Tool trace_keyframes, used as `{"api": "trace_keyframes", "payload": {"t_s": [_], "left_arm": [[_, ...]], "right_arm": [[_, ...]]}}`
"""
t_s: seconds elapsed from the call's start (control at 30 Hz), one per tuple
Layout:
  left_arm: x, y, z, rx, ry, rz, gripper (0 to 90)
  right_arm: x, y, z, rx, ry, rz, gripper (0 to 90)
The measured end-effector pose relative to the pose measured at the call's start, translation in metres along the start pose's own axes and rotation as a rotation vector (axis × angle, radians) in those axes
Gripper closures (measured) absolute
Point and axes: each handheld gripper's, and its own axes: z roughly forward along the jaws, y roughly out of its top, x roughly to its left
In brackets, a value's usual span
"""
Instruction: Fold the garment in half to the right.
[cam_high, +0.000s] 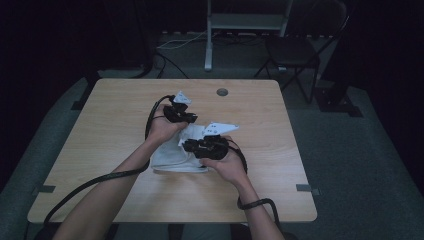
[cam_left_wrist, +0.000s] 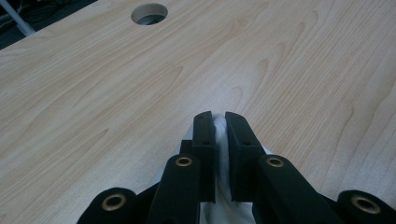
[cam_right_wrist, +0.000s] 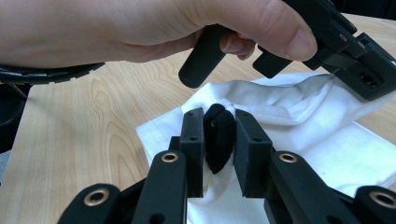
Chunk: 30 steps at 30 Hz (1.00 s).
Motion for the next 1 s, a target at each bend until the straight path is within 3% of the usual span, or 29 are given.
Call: {"api": "trace_keyframes", "payload": {"t_s": [1.0], "left_arm": [[-0.005, -0.003, 0.009, 0.005, 0.001, 0.002, 83.3]], "right_arm": [[-0.004, -0.011, -0.004, 0.008, -0.003, 0.018, 75.1]]}}
